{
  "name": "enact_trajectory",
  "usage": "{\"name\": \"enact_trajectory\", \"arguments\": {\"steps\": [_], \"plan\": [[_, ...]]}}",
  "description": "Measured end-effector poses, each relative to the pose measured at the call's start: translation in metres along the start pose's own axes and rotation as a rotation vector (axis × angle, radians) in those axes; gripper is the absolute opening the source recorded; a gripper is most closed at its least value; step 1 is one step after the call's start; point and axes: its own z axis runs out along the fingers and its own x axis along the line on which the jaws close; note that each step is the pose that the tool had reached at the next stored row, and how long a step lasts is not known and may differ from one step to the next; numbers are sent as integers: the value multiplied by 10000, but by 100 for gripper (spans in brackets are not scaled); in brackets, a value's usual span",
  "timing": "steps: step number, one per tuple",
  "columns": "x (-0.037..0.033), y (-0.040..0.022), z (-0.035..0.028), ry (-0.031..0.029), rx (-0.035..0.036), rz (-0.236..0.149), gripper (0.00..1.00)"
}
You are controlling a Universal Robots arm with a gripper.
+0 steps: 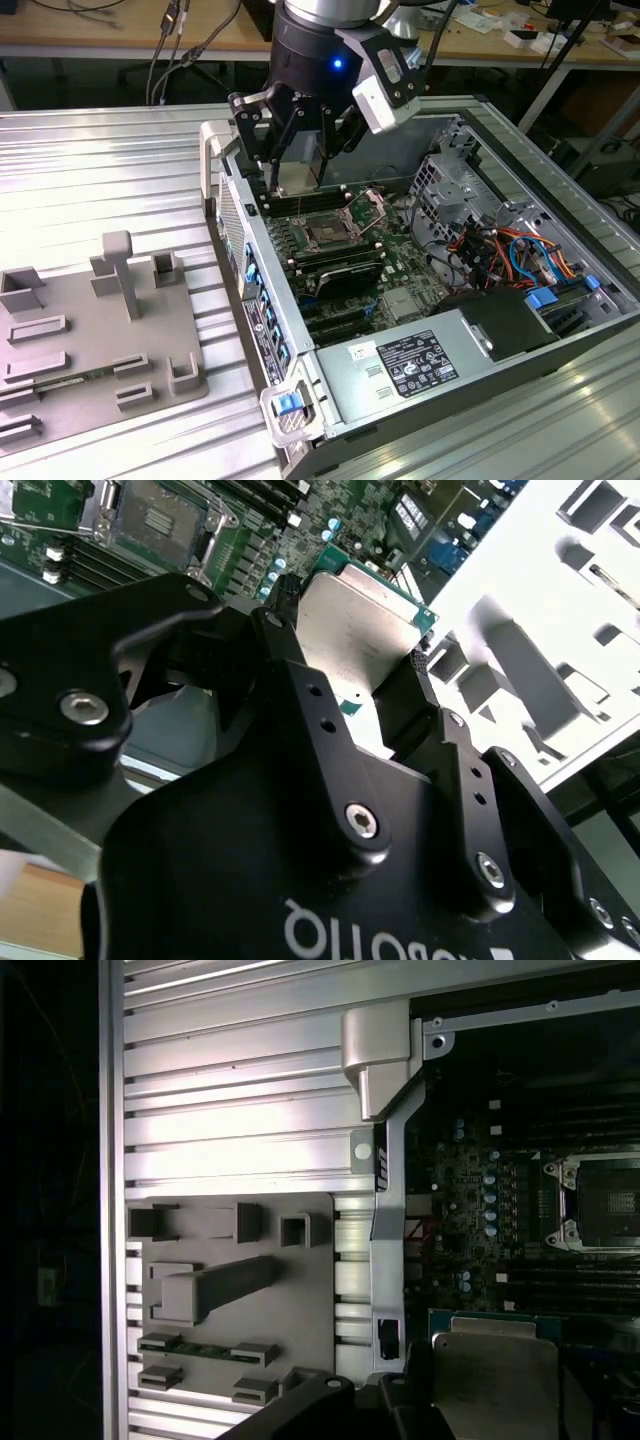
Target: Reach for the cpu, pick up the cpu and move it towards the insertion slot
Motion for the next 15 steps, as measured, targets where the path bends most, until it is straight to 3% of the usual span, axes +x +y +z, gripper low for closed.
{"name": "enact_trajectory", "arguments": {"steps": [15], "plan": [[-242,1,4,0,0,0,55]]}}
